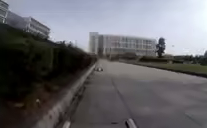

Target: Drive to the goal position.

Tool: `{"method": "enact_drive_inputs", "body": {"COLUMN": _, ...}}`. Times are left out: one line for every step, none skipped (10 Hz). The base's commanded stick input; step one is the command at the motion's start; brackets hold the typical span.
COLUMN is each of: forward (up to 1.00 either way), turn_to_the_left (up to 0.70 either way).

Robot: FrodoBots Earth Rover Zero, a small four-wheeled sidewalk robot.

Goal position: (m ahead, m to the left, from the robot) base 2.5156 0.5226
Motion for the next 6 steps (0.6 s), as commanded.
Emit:
{"method": "enact_drive_inputs", "body": {"forward": 0.45, "turn_to_the_left": 0.00}}
{"method": "enact_drive_inputs", "body": {"forward": 0.45, "turn_to_the_left": 0.00}}
{"method": "enact_drive_inputs", "body": {"forward": 0.45, "turn_to_the_left": 0.00}}
{"method": "enact_drive_inputs", "body": {"forward": 0.45, "turn_to_the_left": 0.00}}
{"method": "enact_drive_inputs", "body": {"forward": 0.45, "turn_to_the_left": 0.00}}
{"method": "enact_drive_inputs", "body": {"forward": 0.45, "turn_to_the_left": 0.00}}
